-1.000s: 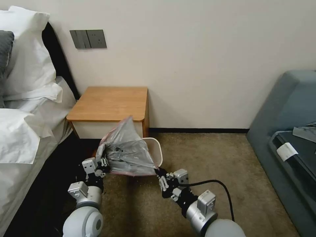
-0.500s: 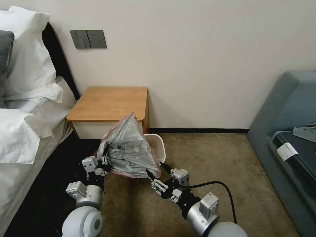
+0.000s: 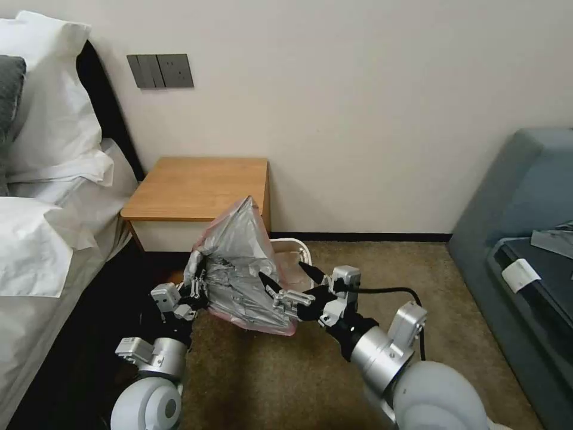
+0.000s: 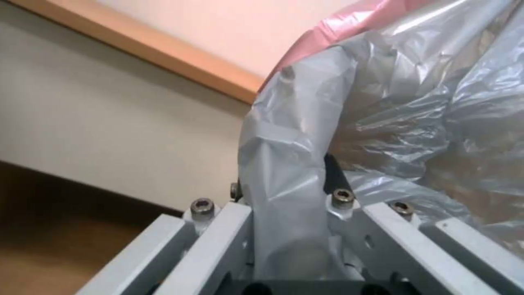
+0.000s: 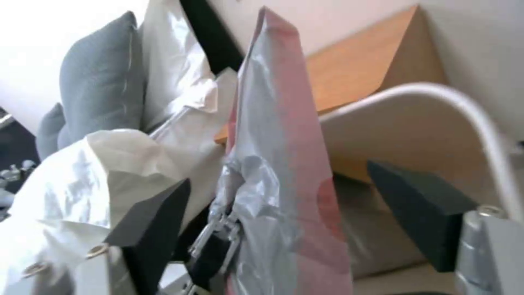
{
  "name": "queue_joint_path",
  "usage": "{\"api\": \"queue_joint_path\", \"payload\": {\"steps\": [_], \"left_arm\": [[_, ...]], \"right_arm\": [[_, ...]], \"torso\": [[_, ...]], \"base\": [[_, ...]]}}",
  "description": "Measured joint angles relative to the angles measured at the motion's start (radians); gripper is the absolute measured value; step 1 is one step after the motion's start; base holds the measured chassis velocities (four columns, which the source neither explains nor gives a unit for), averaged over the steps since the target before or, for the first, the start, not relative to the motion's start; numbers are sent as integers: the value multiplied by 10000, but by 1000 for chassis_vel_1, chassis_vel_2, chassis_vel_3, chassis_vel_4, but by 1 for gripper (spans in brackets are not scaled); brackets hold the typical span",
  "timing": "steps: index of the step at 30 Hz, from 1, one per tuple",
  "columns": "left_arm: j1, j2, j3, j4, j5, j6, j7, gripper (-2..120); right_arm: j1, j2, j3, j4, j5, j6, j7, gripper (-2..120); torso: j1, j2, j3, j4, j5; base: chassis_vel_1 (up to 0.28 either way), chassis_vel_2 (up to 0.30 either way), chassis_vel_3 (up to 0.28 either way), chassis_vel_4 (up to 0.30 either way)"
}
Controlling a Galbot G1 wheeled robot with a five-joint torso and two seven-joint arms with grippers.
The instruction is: Pick up the garbage bag from the table and place it over the trash can.
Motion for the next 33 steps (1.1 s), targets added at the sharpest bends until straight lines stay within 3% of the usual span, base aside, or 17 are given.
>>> {"api": "queue_joint_path", "payload": {"steps": [8, 11, 15, 21, 23, 25, 31, 33], "left_arm": [[-18, -29, -28, 169, -661, -424, 1479, 3], [-16, -29, -36, 201, -691, -446, 1604, 3], [-17, -20, -52, 253, -695, -452, 1622, 3], [-25, -25, -55, 385, -581, -449, 1503, 3], [-28, -28, -57, 399, -573, -447, 1486, 3], [-52, -33, -70, 486, -529, -440, 1387, 3], [-63, -29, -88, 588, -483, -434, 1283, 3], [-59, -27, -94, 627, -440, -435, 1247, 3]], "right_arm": [[95, 63, -37, -236, 169, -78, -227, 82], [94, 66, -37, -260, 127, -82, -321, 82], [61, 75, -49, -274, -74, -82, -509, 71], [-150, 94, -54, -187, -442, -31, -706, 43], [-178, 98, -54, -179, -468, -22, -717, 42], [-289, 140, -60, -146, -619, 16, -772, 28], [-378, 162, -74, -140, -867, 107, -890, 14], [-379, 163, -71, -140, -974, 155, -944, 3]], "torso": [[0, 0, 0, -6, 0], [0, 0, 0, -5, -1], [0, 0, 0, -4, -1], [0, 0, -1, -3, -1], [0, 0, -1, -3, -1], [0, 0, 0, -3, -1], [0, 0, -1, -3, -1], [0, 0, -1, -3, -1]], "base": [[0, 0, 0, 0], [0, 0, 0, 0], [0, 0, 0, 0], [0, 0, 0, 0], [0, 0, 0, 0], [0, 0, 0, 0], [0, 0, 0, 0], [0, 0, 0, 0]]}}
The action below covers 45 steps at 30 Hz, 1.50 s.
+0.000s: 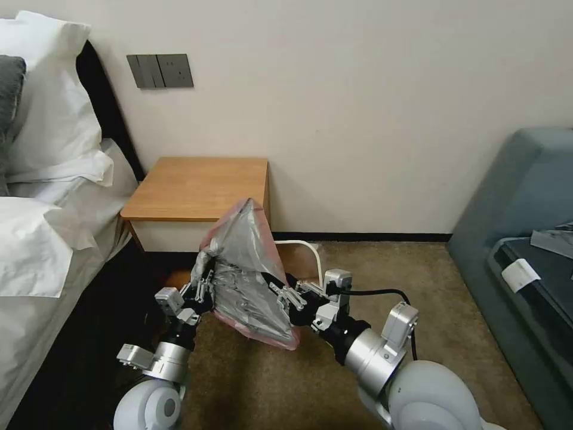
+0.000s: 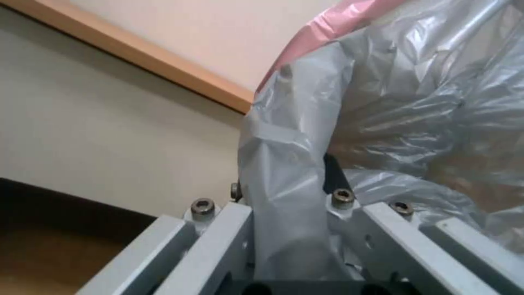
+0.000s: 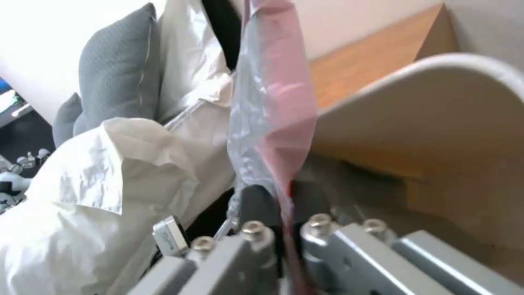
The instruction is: Pick up the garbage bag from the table and place it over the trash can.
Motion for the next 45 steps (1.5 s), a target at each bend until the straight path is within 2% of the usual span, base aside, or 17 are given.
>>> {"api": "queue_joint_path", "payload": {"steps": [9, 17, 29, 34, 36, 39, 41, 42, 45], "left_arm": [[38, 0, -6, 138, 587, -227, -39, 3], [55, 81, -48, 126, 1147, -992, 592, 3], [-59, 118, -186, 441, 614, -1601, 1213, 3], [-67, 126, -205, 436, 335, -1611, 1300, 3], [-67, 148, -212, 309, -120, -1484, 1302, 3], [-64, 150, -210, 201, -414, -1320, 1218, 3], [-63, 144, -140, -21, -714, -946, 766, 3], [-63, 144, -140, -21, -714, -946, 766, 3], [-61, 115, -8, -377, -740, -331, -283, 3]], "right_arm": [[33, -109, 180, -112, -435, 183, -146, 0], [21, -548, 778, -273, -836, 296, -188, 0], [-361, -1525, 1809, -61, -689, 274, -15, 0], [-441, -1748, 1988, -69, -664, 250, 13, 0], [-478, -1964, 2053, -71, -632, 218, 26, 0], [-511, -2109, 2066, -71, -627, 203, 30, 0], [-660, -2291, 2051, -46, -699, 172, 51, 0], [-660, -2291, 2051, -46, -699, 172, 51, 0], [-880, -2407, 1924, 65, -989, 154, 62, 0]], "torso": [[0, 0, 0, 0, 0], [0, 0, 0, 1, 1], [0, 0, 0, 1, 2], [0, 0, 0, 1, 2], [0, 0, 0, 2, 2], [0, 0, 0, 2, 1], [0, 0, 0, 3, 2], [0, 0, 0, 3, 2], [-1, 2, -2, 2, 3]], "base": [[0, 0, 0, 0], [0, 0, 0, 0], [0, 0, 0, 0], [0, 0, 0, 0], [0, 0, 0, 0], [0, 0, 0, 0], [0, 0, 0, 0], [0, 0, 0, 0], [0, 0, 0, 0]]}}
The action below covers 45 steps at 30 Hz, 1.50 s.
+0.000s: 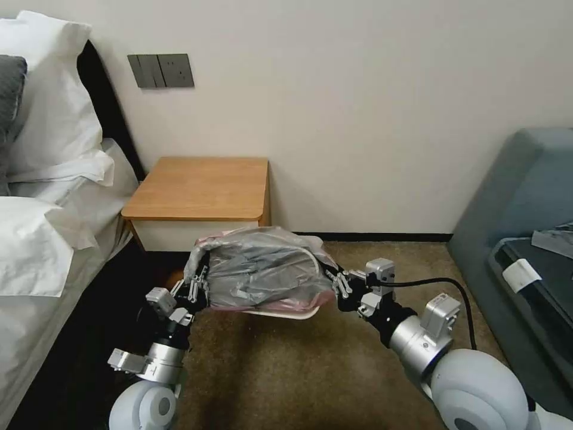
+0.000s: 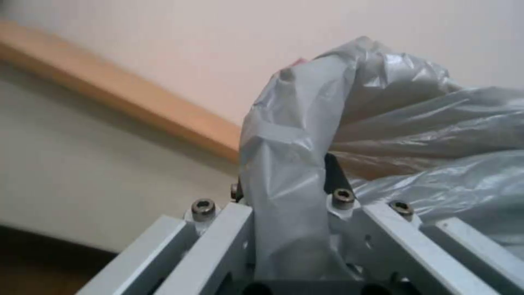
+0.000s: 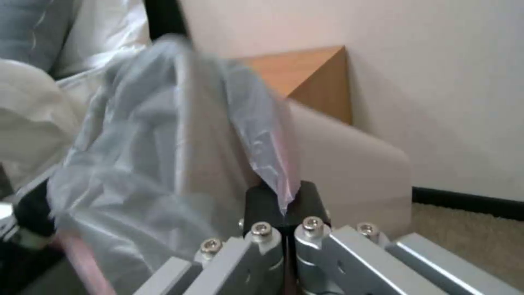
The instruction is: Pick up the garbage bag from the table and place it over the trash can.
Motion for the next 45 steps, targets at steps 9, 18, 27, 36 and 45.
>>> {"api": "queue_joint_path", "payload": {"steps": [9, 18, 27, 36, 45], "left_arm": [[53, -61, 187, -982, 219, 1967, -2588, 3], [141, -92, 282, -1871, 83, 4008, -4224, 3], [158, -127, 243, -2713, -1238, 5075, -5105, 3], [335, -147, 121, -3430, -2514, 6084, -5502, 3], [379, -310, 92, -3732, -3250, 6439, -5670, 3]], "right_arm": [[-272, 168, -429, 87, -1614, 51, 4, 0], [-464, 529, -771, -656, -5164, 1020, -294, 0], [-586, 595, -804, -1186, -6419, 982, -575, 0], [-462, 695, -788, -1879, -7703, 1253, -660, 0], [-415, 727, -768, -2446, -8381, 1447, -718, 0]], "torso": [[1, 0, 2, -4, -1], [1, 0, 3, -2, -2], [1, 0, 2, -2, -2], [1, -1, 2, -2, -2], [0, -2, 2, -1, -3]], "base": [[0, 0, 0, 0], [0, 0, 0, 0], [0, 0, 0, 0], [0, 0, 0, 0], [0, 0, 0, 0]]}}
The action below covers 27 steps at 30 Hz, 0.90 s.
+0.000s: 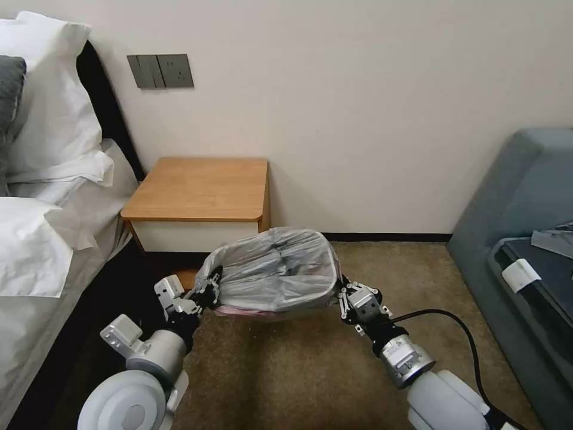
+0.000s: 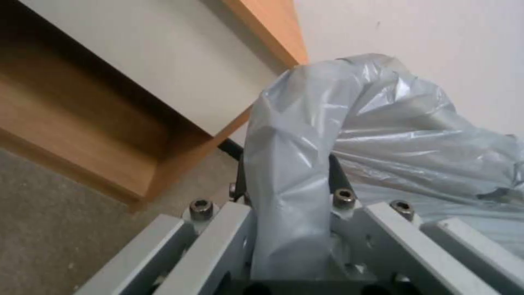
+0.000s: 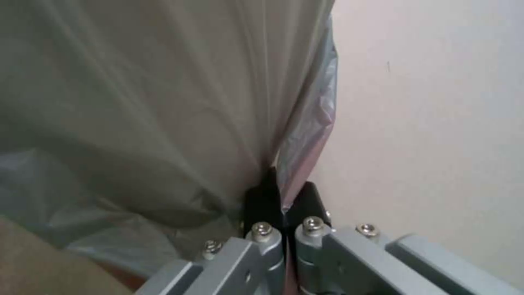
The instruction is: Pick up the garbage bag from the table and place it over the trash can.
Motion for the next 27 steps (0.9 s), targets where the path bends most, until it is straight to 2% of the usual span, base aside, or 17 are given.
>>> {"api": "queue_joint_path", "payload": {"steps": [11, 21, 22, 23, 25, 27], "left_arm": [[55, -215, 6, -416, -843, 282, -75, 5], [48, -287, 25, -483, -897, 378, -91, 5], [38, -271, 22, -457, -783, 383, -91, 5], [6, -209, 20, -329, -266, 402, -73, 5], [-18, -159, 17, -243, 68, 409, -55, 5], [-76, -63, 19, 24, 959, 383, 18, 5]], "right_arm": [[204, 53, 47, -1016, -913, 349, -109, 0], [236, 184, 168, -1548, -1836, 740, -185, -1], [224, 194, 174, -1540, -1857, 746, -185, 2], [157, 206, 200, -1466, -1933, 761, -185, 10], [114, 208, 233, -1409, -1986, 783, -187, 14], [-45, 201, 296, -1228, -2086, 819, -199, 24]], "torso": [[0, 0, 0, -1, 0], [0, 0, 0, -2, 0], [0, 0, 0, -1, 0], [0, 0, 0, -1, -2], [0, 0, 0, 0, -1], [0, 0, 0, 0, 0]], "base": [[0, 0, 0, 0], [0, 0, 0, 0], [0, 0, 0, 0], [0, 0, 0, 0], [0, 0, 0, 0], [0, 0, 0, 0]]}}
